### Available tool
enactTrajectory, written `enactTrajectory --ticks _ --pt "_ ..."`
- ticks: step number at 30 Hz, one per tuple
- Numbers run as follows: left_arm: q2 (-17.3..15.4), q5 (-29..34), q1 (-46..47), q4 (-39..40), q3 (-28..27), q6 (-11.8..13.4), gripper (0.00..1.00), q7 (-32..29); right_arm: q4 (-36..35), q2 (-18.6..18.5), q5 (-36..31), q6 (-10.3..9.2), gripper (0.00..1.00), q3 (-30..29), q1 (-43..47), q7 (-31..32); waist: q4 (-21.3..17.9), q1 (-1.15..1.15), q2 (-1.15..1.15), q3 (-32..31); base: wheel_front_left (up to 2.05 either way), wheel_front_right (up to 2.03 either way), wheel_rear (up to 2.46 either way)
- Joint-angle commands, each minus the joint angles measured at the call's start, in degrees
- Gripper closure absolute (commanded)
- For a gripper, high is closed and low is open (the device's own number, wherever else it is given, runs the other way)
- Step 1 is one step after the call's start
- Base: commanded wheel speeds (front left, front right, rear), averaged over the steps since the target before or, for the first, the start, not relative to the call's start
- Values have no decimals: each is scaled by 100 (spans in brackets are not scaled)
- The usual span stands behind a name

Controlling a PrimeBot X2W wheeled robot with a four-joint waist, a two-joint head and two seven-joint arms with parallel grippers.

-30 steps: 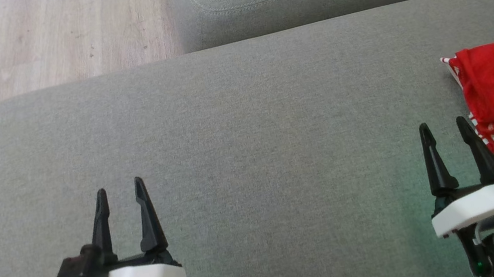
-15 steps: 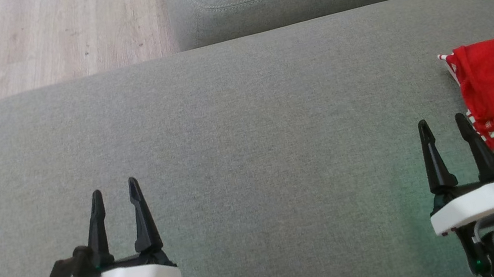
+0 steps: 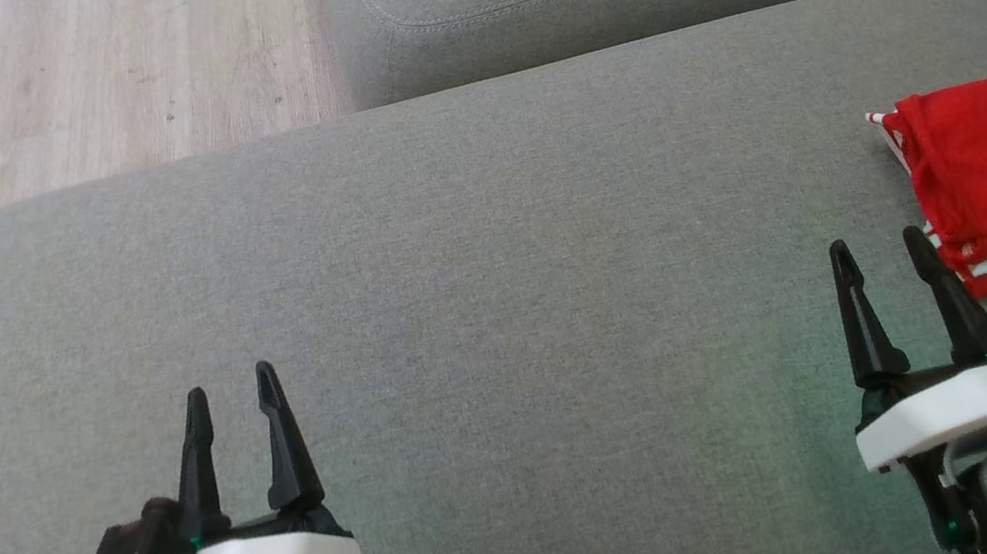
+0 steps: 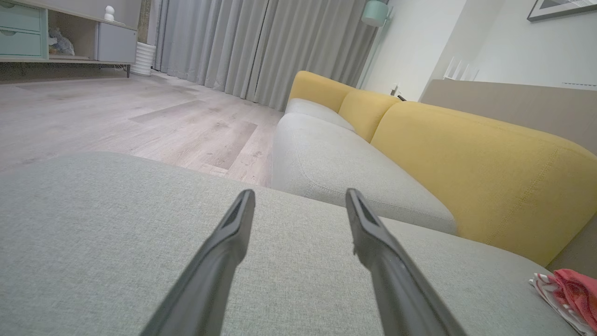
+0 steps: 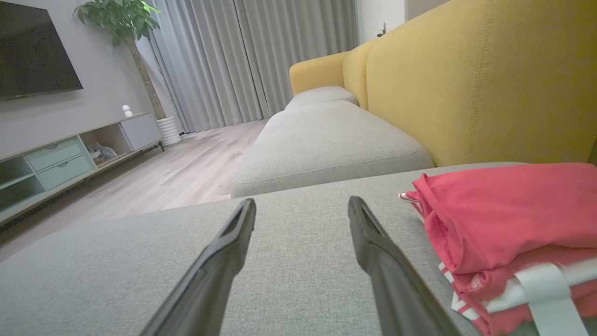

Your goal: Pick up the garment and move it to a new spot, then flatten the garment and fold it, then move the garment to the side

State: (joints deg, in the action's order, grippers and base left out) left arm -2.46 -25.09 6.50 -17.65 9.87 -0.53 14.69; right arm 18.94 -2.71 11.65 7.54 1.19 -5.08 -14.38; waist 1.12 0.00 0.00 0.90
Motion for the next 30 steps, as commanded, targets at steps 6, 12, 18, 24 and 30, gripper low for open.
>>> enactTrajectory --ticks 6,12,18,24,30 --pt "5 -66 -143 -311 12 1 100 -9 314 11 29 0 100 10 132 10 -6 0 0 5 0 0 0" --pt "4 -329 -132 -293 -57 -27 100 -96 289 10 347 0 100 -25 116 96 -10 0 0 1 0 0 0" --pt "1 -649 -129 -259 -135 -60 100 -196 247 9 733 0 100 -61 108 195 -15 0 0 -2 0 0 0" --pt "-1 -968 -126 -225 -213 -94 100 -297 206 7 1118 -1 100 -98 98 293 -20 0 0 -6 0 0 0" --pt "-3 -1287 -121 -192 -292 -127 100 -397 167 6 1503 -1 100 -135 87 393 -25 0 0 -10 0 0 0"
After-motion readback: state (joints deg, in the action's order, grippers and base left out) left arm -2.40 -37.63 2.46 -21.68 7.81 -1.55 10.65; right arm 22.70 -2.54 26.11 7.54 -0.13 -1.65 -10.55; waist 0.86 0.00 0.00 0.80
